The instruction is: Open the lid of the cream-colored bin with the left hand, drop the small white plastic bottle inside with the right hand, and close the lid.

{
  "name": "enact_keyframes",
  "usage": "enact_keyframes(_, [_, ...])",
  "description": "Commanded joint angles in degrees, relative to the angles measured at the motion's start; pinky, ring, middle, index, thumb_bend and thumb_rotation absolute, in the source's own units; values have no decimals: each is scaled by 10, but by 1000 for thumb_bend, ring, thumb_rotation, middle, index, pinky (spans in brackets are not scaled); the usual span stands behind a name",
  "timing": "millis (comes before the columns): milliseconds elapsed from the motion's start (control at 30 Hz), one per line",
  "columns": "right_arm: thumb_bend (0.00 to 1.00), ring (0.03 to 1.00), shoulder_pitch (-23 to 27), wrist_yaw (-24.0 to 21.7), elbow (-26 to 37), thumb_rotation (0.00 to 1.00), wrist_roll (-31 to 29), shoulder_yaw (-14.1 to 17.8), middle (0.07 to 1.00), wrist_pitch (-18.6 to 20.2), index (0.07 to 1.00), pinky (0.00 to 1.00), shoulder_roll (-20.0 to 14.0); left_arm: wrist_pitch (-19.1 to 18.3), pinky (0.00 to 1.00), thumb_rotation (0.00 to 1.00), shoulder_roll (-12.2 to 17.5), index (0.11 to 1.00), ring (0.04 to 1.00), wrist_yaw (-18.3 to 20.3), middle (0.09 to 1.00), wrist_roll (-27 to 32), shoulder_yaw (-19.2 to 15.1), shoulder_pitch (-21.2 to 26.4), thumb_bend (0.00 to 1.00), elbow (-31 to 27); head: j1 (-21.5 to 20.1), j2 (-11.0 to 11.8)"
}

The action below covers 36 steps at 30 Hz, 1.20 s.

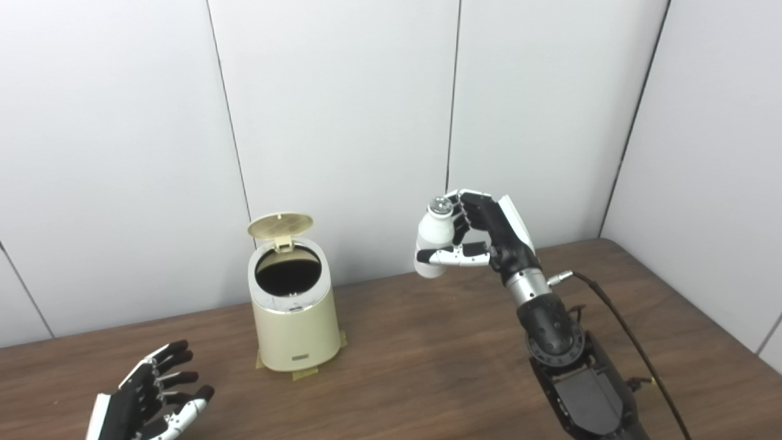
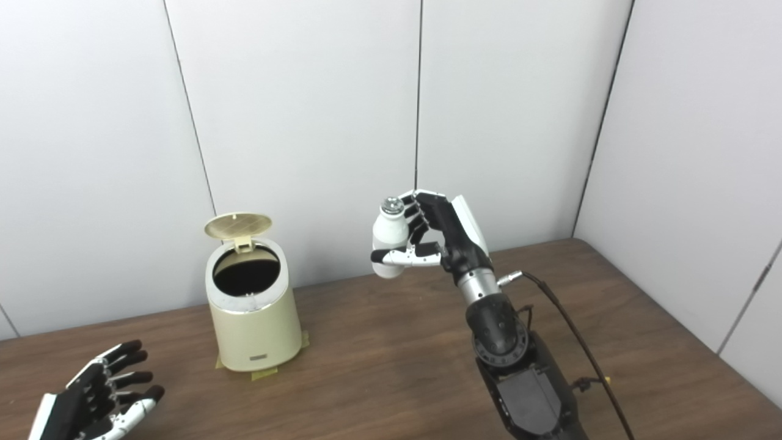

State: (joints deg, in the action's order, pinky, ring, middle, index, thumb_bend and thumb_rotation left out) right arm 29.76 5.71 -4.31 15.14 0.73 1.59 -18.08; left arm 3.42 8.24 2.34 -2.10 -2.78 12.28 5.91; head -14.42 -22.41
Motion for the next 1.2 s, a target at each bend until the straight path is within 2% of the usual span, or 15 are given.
enact_keyframes(0, [512, 383, 44, -5, 17, 0, 12, -4, 480, -4, 546, 315, -4, 21, 553, 8, -5, 805, 678, -7, 780, -1, 2, 22, 606, -7, 15, 2])
enact_keyframes(100, [514, 392, 61, -11, 13, 0, 17, -12, 487, -2, 537, 323, 5, 14, 569, 20, -13, 801, 679, -9, 775, -3, 4, 19, 622, -10, 38, 4])
enact_keyframes(267, [518, 417, 88, -27, -14, 0, -6, -20, 480, -24, 514, 356, 29, 19, 591, 52, -23, 796, 677, -15, 766, -10, 8, 17, 645, -7, 73, 6])
enact_keyframes(500, [513, 386, 109, -36, -19, 0, 1, -35, 478, -6, 544, 314, 59, 37, 584, 60, -32, 792, 675, -24, 763, -25, 17, 19, 655, 1, 110, 4])
enact_keyframes(667, [511, 375, 118, -37, -14, 0, 6, -41, 483, 12, 547, 301, 80, 41, 573, 66, -39, 783, 668, -27, 754, -22, 19, 20, 674, 7, 127, 2])
enact_keyframes(800, [514, 380, 121, -42, -20, 0, -21, -35, 486, 18, 532, 298, 102, 41, 578, 62, -43, 784, 671, -25, 754, -20, 20, 19, 674, 5, 136, 1])
enact_keyframes(967, [513, 382, 128, -36, -35, 0, 3, -49, 486, 16, 534, 310, 109, 35, 583, 71, -46, 791, 672, -25, 754, -19, 21, 19, 683, 0, 143, 0])
enact_keyframes(1067, [513, 377, 133, -34, -49, 0, -3, -50, 477, 6, 535, 303, 118, 37, 585, 78, -47, 790, 671, -26, 753, -21, 22, 20, 689, 1, 145, 0])
enact_keyframes(1167, [513, 378, 134, -32, -54, 0, -6, -50, 474, 14, 533, 304, 127, 40, 567, 78, -48, 781, 660, -26, 749, -22, 23, 21, 690, 3, 145, 0])
